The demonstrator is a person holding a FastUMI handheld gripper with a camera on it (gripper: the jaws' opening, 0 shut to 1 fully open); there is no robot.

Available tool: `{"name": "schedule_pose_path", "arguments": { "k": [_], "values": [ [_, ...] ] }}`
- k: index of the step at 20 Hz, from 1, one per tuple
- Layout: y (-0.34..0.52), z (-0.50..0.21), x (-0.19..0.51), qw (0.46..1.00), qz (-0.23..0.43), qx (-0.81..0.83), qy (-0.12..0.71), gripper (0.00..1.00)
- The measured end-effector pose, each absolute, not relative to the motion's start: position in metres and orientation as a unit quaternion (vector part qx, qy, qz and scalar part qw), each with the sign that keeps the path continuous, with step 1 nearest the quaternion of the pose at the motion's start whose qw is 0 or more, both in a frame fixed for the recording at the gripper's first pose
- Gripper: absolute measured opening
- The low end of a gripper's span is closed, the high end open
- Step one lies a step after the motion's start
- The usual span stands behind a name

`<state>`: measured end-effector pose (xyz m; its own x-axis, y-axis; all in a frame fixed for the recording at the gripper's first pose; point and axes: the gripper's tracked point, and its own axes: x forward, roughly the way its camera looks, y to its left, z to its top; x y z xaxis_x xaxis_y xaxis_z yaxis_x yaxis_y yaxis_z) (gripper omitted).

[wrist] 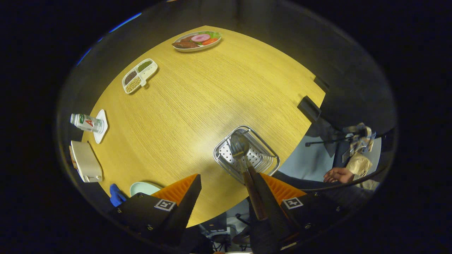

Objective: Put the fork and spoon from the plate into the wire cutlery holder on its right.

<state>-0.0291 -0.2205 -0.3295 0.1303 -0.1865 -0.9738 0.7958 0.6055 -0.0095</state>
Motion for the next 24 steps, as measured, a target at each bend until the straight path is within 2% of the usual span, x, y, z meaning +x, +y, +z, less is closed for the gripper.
{"name": "schedule_pose_path", "arguments": {
  "k": [6, 10, 14, 17, 24],
  "values": [
    [-0.259, -0.306, -0.016, 0.778, -0.355, 0.15, 0.497, 0.94],
    [-0.271, -0.249, 0.02, 0.864, -0.341, 0.097, 0.358, 0.98],
    [-0.238, -0.162, 0.058, 0.943, -0.264, 0.076, 0.19, 0.98],
    [-0.212, -0.101, 0.063, 0.965, -0.239, 0.043, 0.098, 0.98],
    [-0.115, 0.018, 0.062, 0.985, -0.158, -0.039, -0.054, 0.98]
  ]
}}
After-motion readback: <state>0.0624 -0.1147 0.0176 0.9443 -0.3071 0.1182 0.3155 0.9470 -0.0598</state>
